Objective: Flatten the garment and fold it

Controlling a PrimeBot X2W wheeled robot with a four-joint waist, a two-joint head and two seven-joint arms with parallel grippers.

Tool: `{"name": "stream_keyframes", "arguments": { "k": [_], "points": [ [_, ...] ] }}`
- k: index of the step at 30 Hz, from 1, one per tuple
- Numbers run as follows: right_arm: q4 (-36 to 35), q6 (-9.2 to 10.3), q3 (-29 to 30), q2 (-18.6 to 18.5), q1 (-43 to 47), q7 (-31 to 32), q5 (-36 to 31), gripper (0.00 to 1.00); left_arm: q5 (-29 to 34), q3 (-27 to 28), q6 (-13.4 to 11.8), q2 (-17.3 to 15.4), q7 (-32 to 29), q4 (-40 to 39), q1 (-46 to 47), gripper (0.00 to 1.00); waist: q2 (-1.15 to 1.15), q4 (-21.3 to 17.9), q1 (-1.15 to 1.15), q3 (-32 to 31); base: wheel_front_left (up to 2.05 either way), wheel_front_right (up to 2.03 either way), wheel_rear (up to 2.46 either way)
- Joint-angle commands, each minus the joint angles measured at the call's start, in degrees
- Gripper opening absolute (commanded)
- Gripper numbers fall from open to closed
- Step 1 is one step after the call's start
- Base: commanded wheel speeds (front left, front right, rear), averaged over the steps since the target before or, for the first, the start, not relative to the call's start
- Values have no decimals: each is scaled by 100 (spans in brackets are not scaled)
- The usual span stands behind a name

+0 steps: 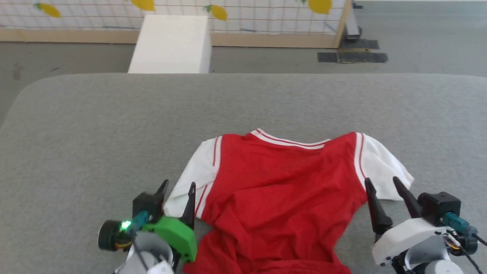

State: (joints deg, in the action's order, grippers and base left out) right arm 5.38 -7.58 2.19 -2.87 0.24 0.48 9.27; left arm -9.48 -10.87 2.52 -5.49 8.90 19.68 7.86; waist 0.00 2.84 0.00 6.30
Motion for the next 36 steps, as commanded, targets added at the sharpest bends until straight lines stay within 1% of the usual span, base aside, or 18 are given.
{"name": "stream_keyframes", "arguments": {
  "k": [1,5,7,12,14,15,16,17,20,26,29,31,32,33,36],
  "points": [
    [10,9,-53,-1,0,-48,57,100,42,-55,51,-40,-161,104,220,100,0,-255,0,36,0,0,0],
    [12,9,-155,-1,-75,-75,139,100,10,-138,95,-53,-738,422,535,100,0,-477,0,96,0,0,0],
    [19,9,-177,-1,-112,-89,187,100,-42,-133,79,-40,-1014,555,664,100,0,-580,0,135,0,0,0],
    [86,9,-240,-1,-161,-115,329,100,-186,-35,-69,-9,-1481,794,858,100,0,-786,0,226,0,0,0],
    [118,9,-241,-1,-177,-131,357,100,-258,46,-194,8,-1628,852,897,100,0,-842,0,259,0,0,0],
    [127,9,-245,-1,-183,-140,361,100,-262,71,-259,9,-1664,869,910,48,0,-857,0,266,0,0,0],
    [136,9,-248,-1,-187,-149,362,100,-284,136,-359,10,-1678,887,921,26,0,-871,0,275,0,0,0],
    [143,9,-250,-1,-189,-154,363,100,-300,174,-412,11,-1669,891,928,0,0,-879,0,279,0,0,0],
    [169,9,-231,-1,-193,-168,370,100,-406,340,-575,22,-1522,837,930,0,0,-868,0,277,0,0,0],
    [165,9,-193,-1,-215,-141,358,100,-838,798,-680,20,-1185,682,864,0,0,-742,0,206,0,0,0],
    [151,9,-199,-1,-212,-113,344,100,-1030,1053,-806,-7,-1147,646,761,0,0,-671,0,173,0,0,0],
    [136,9,-205,-1,-198,-89,341,100,-1196,1255,-921,5,-1123,625,663,28,0,-620,0,152,0,0,0],
    [129,9,-206,-1,-187,-73,338,100,-1270,1347,-974,8,-1122,632,597,100,0,-594,0,142,0,0,0],
    [121,9,-205,-1,-171,-48,340,100,-1367,1484,-1052,9,-1067,623,476,100,0,-545,0,120,0,0,0],
    [115,9,-197,-1,-149,-7,317,100,-1492,1644,-1087,20,-882,551,276,100,0,-457,0,77,0,0,0]
  ]
}}
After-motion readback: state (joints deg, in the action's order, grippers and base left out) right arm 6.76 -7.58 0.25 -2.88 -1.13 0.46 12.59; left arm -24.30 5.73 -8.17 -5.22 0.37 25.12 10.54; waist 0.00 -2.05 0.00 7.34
